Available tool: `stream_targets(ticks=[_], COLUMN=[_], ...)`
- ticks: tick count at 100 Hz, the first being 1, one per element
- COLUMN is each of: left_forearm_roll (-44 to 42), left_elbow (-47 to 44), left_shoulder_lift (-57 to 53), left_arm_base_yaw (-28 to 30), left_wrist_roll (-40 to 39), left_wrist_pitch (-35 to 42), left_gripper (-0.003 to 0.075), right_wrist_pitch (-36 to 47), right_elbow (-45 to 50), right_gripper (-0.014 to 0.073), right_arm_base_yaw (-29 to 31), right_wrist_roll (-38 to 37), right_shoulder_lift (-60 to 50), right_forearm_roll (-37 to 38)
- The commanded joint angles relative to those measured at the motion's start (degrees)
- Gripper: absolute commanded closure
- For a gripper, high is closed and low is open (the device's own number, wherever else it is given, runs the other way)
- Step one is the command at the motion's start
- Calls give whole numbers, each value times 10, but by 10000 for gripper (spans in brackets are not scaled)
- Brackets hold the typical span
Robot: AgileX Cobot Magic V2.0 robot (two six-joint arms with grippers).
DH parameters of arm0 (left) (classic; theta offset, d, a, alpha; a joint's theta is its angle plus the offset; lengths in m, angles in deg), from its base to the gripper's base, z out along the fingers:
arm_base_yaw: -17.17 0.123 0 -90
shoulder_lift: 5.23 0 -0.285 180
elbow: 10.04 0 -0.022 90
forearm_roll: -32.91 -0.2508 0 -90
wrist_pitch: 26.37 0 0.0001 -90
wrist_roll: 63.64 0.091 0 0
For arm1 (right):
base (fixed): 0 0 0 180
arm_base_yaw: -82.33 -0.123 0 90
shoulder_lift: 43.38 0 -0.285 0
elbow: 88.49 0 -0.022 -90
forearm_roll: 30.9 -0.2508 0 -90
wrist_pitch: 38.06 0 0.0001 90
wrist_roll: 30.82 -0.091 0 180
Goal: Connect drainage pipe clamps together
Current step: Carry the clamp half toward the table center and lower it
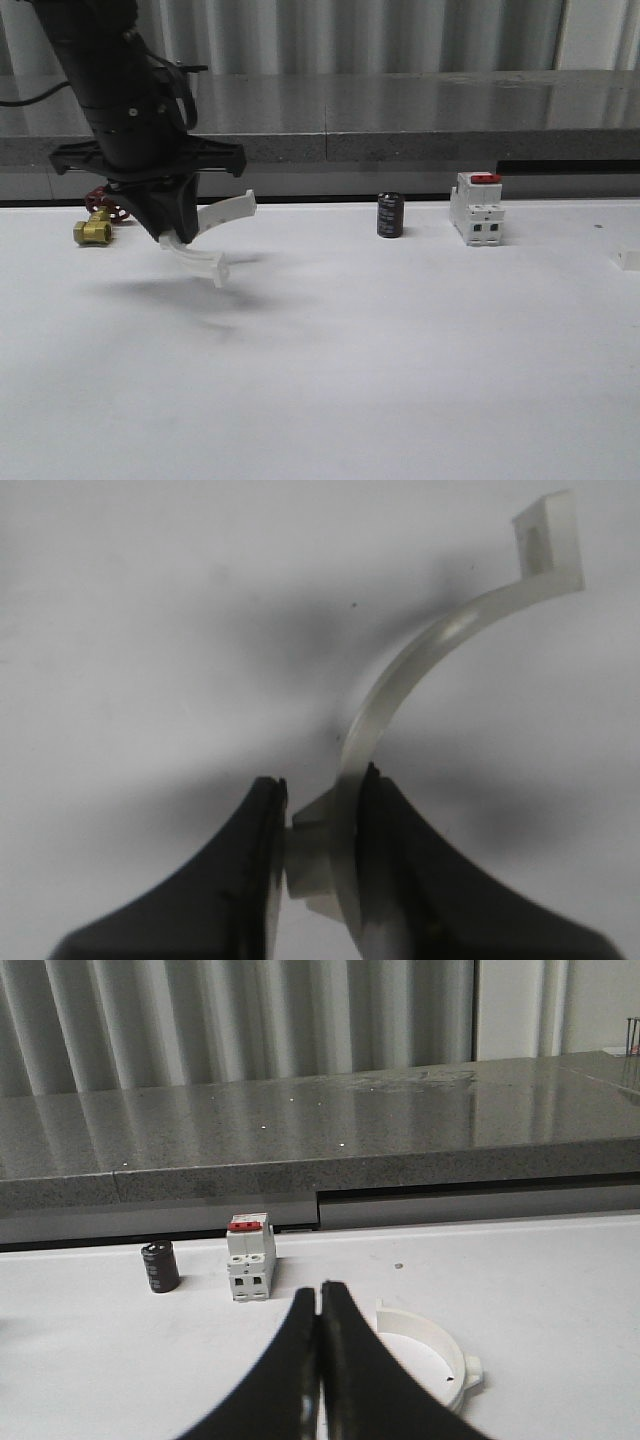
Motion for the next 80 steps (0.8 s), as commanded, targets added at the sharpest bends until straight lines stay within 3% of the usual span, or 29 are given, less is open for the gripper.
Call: stream_targets(ticks=[1, 57, 66, 80], left_forearm_roll=[-12, -24, -25, -25], left_elbow=[27, 27, 27, 27], left_shoulder_lift=[-11, 25, 25, 25], left_arm_base_yaw=[-9, -14, -14, -14], left_wrist_roll=[-27, -29, -29, -28], left_wrist_pitch=[2, -27, -27, -27], left_gripper=[741, 725, 639, 374], right_wrist_pitch=[48, 48, 48, 48], right_elbow=[-11, -11, -11, -11], right_gripper=[661, 661, 661, 661], right_arm_base_yaw=[4, 4, 4, 4], right_wrist_roll=[4, 4, 4, 4], right_shoulder_lift=[-11, -11, -11, -11], right_forearm_roll=[5, 5, 5, 5])
